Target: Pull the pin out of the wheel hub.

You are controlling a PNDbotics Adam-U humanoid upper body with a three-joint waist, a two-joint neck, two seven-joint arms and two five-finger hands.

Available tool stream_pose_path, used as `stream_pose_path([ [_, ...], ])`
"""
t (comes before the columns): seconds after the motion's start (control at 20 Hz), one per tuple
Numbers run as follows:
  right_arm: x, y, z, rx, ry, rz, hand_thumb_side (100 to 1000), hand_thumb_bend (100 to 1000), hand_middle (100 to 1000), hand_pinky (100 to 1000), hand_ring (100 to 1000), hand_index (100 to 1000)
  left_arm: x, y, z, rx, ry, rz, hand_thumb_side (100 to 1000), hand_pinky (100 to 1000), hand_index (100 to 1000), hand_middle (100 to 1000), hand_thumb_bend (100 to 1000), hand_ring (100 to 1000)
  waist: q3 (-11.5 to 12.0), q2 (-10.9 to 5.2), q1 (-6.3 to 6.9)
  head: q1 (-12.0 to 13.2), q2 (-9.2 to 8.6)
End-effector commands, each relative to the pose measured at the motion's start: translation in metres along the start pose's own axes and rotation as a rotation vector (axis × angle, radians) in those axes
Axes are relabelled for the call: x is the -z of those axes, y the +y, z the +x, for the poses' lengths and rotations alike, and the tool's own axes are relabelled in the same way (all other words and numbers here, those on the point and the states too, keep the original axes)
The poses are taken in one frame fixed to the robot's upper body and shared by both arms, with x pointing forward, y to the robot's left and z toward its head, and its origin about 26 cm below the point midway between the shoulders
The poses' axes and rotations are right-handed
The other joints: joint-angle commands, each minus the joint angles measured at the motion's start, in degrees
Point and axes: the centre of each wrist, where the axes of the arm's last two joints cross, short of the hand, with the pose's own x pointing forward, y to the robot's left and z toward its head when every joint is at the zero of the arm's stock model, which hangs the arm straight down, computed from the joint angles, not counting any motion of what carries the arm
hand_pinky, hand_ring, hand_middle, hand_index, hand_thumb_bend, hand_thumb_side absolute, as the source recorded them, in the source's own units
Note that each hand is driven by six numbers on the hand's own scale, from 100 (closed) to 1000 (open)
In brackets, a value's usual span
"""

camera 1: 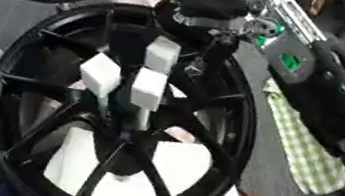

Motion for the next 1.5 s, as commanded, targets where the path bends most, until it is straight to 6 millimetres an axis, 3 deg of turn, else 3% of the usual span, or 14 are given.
stream_pose_path([
  [0.05,-0.003,-0.009,-0.001,-0.223,-0.241,0.289,100,415,664,833,733,762,0.005,-0.001,0.009,0.004,-0.031,-0.012,809,702,742,533,173,599,0.24,-1.09,0.21,-0.45,-0.54],
  [0.65,-0.005,-0.006,-0.004,-0.214,-0.23,0.298,100,399,616,829,722,724,0.006,-0.003,0.011,-0.005,-0.035,-0.012,808,702,742,534,175,598,0.71,-0.97,0.01,-1.05,0.53],
  [1.5,-0.01,-0.002,-0.013,-0.142,-0.226,0.266,100,362,399,789,646,531,0.006,-0.013,0.01,-0.022,-0.029,-0.041,808,701,743,534,179,597,1.77,-1.18,-0.32,-3.34,-0.01],
])
